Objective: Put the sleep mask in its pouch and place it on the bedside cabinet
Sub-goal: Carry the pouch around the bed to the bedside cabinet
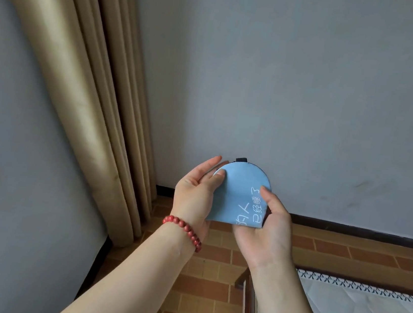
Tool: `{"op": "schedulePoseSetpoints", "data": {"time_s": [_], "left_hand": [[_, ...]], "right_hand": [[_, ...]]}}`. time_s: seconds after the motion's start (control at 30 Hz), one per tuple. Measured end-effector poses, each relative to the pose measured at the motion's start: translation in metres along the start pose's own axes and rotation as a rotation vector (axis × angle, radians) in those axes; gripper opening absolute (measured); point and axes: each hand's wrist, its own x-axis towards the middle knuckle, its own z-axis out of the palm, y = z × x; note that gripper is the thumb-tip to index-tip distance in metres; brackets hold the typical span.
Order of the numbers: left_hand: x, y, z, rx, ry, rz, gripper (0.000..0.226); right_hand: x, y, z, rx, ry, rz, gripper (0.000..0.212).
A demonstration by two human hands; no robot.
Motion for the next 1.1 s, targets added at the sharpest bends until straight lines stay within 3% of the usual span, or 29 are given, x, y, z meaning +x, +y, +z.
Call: {"op": "schedulePoseSetpoints", "data": {"time_s": [0.27,0.43,0.6,0.9,1.1], "left_hand": [[0.106,0.008,0.056,-0.028,-0.001,0.005,0.019],[0.166,0.018,0.082,-0.026,-0.011,0.005,0.019],[0.241,0.036,0.103,-0.080,-0.130,-0.061,0.025],[0.376,0.069,0.142,0.028,-0.306,-0.206,0.038],[0.430,0.067,0.165,0.072,-0.462,-0.299,0.032]], "right_hand": [[0.107,-0.053,0.016,-0.047,0.043,-0.021,0.019],[0.173,-0.071,0.021,-0.087,0.067,-0.060,0.030],[0.247,-0.089,0.036,-0.096,0.083,-0.131,0.036],[0.364,-0.120,0.070,-0.001,0.126,-0.249,0.031],[0.409,-0.138,0.069,0.023,0.196,-0.273,0.031]]}}
